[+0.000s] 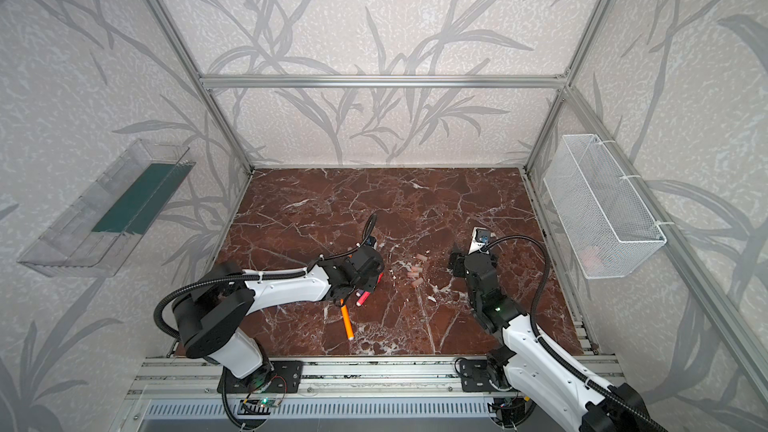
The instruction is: Insert the pens into the pen caps
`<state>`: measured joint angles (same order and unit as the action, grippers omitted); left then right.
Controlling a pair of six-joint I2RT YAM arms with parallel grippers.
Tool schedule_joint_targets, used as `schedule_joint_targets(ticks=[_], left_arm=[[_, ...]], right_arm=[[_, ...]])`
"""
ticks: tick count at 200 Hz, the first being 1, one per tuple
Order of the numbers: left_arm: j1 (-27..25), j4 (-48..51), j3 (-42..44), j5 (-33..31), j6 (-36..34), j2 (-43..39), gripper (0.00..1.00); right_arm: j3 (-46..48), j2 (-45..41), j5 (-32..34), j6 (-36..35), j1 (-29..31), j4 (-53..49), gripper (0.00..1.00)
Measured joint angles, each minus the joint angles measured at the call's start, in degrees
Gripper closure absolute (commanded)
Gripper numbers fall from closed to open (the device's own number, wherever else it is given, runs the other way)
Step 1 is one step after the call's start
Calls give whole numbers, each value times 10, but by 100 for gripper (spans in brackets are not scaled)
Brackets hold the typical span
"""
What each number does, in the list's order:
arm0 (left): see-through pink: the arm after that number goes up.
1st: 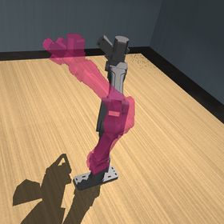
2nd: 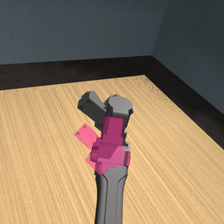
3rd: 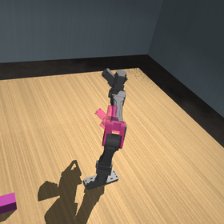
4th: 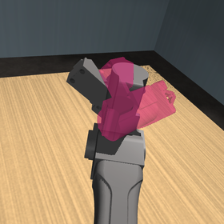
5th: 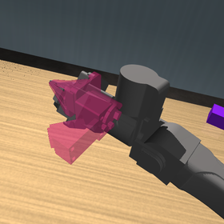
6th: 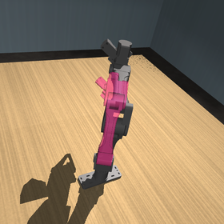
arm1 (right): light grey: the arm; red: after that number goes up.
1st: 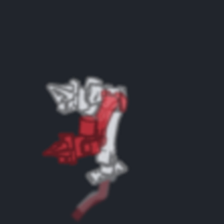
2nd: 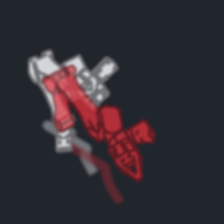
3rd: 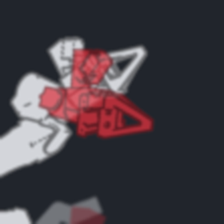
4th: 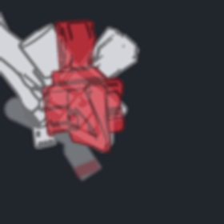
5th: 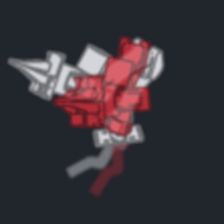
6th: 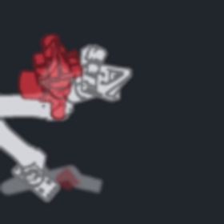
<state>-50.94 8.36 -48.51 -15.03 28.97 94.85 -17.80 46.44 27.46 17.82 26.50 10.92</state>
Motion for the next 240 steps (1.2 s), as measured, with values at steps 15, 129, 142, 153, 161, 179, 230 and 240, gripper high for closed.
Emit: schedule_joint_targets(ticks=[15,129,142,153,161,179,230,240], left_arm=[[0,3,-2,-1,0,6,77],[0,25,-12,-6,1,21,79],[0,36,-14,-6,2,21,78],[0,44,-14,-6,2,21,78],[0,51,-14,-6,3,21,78],[-2,62,-14,-6,4,21,78],[-7,74,-14,2,4,21,77],[-8,75,-14,2,4,21,78]], right_arm=[[0,0,0,-1,0,0,16],[0,0,-1,-1,0,0,16],[0,0,-1,-2,0,0,16],[0,0,-1,-1,0,0,16],[0,0,-1,-2,0,0,16],[0,0,-1,-2,0,0,16],[0,0,-1,-2,0,0,16],[0,0,-1,-1,0,0,16]])
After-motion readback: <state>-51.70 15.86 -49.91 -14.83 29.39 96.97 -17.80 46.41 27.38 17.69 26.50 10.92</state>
